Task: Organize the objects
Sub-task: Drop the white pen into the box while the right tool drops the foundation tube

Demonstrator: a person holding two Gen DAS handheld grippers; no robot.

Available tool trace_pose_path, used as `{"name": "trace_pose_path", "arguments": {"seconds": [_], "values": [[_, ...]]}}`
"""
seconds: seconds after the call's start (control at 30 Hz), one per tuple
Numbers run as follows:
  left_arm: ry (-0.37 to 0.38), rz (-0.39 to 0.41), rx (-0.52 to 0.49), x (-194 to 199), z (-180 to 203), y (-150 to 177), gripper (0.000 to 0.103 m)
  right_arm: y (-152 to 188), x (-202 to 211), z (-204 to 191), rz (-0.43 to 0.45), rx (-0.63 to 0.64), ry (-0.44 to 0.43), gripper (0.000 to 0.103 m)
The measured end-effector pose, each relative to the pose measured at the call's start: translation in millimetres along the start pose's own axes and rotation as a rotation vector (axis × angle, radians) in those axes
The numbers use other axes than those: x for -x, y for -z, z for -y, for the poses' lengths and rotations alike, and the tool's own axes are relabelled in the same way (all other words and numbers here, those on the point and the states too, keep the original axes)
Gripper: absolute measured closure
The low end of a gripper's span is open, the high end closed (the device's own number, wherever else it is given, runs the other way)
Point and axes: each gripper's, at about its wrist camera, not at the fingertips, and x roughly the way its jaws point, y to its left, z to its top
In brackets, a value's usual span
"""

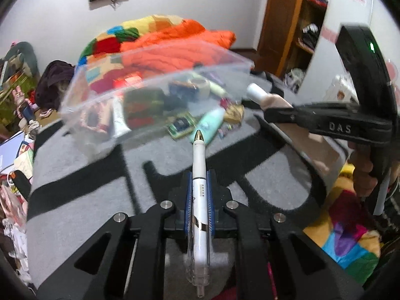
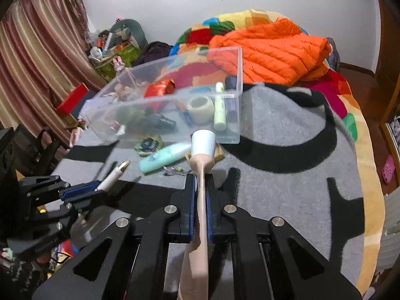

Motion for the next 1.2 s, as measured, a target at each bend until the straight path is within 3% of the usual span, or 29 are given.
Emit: {"name": "trace_pose_path", "arguments": {"seconds": [0.3, 0.57, 0.77, 1.2], "values": [[-0.017, 0.165, 0.104, 48.4, -29.5, -28.1, 0.093, -28.5, 37.0, -9.2, 0.116, 0.025, -0.012, 0.097], [-0.024, 0.198, 0.150, 50.6, -52.5, -54.1, 0.093, -56.0, 48.4, -15.6, 0.170, 0.044, -0.009, 0.097], [-0.001, 0.166, 0.173, 34.4, -68.9, -77.7, 0.093, -79.9, 32.7, -30.6, 0.160, 0.085, 0.001, 0.097], [0.010, -0.048, 0.156, -38.5, -89.6, -113.5, 0.093, -126.8, -69.6, -31.8, -0.090, 0.112, -0.014, 0.096]]}}
